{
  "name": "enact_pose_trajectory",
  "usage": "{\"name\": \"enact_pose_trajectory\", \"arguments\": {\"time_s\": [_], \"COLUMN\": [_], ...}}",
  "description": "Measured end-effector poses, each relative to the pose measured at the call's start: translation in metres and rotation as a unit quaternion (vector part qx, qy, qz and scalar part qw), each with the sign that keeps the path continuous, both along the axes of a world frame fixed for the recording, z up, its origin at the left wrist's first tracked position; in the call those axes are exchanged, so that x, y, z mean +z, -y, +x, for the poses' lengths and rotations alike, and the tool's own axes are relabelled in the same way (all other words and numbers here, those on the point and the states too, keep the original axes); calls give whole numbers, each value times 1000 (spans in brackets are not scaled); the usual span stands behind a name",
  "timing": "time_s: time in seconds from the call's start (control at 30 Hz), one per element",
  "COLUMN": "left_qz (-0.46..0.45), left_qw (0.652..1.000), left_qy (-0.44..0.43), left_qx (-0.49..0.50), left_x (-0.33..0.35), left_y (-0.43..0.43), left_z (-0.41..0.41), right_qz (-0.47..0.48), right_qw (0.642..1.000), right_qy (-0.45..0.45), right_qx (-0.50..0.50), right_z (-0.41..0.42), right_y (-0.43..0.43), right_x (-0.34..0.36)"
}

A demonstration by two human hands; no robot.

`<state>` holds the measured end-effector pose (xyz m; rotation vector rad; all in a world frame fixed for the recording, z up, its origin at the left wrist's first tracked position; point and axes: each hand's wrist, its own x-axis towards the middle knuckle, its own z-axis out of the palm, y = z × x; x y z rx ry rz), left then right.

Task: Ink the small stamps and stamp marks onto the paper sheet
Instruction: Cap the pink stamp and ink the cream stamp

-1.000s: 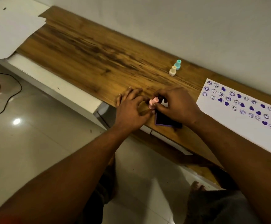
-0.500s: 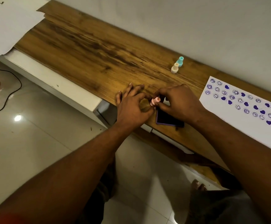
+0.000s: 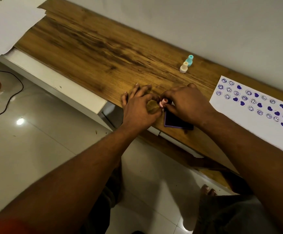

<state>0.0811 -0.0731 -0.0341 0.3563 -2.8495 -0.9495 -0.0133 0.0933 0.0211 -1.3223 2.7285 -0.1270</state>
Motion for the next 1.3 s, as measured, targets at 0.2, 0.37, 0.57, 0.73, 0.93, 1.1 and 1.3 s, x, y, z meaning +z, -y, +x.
{"name": "enact_pose_trajectory", "arguments": {"time_s": [0.2, 0.37, 0.57, 0.73, 0.93, 1.1, 1.3], "left_qz": [-6, -15, -12, -14, -16, -10, 20], "left_qw": [1000, 1000, 1000, 1000, 1000, 1000, 997], "left_qy": [5, 11, 11, 17, 19, 4, -77], "left_qx": [-4, -11, -10, -3, 0, -14, 14], "left_x": [-2, -1, -1, -1, 2, 9, 15], "left_y": [1, -1, -3, 3, 8, 15, 16], "left_z": [-1, -1, -3, -8, -8, -7, -3], "right_qz": [49, 64, 72, 28, -64, -180, -83], "right_qw": [998, 997, 995, 999, 998, 977, 968], "right_qy": [-30, -42, -61, -45, 17, 59, -32], "right_qx": [16, 28, 29, -3, -17, -101, -235], "right_z": [-3, -5, -4, -2, -7, -32, -64], "right_y": [7, 9, 11, 12, 8, -7, -15], "right_x": [2, 1, -3, -10, -9, 5, -7]}}
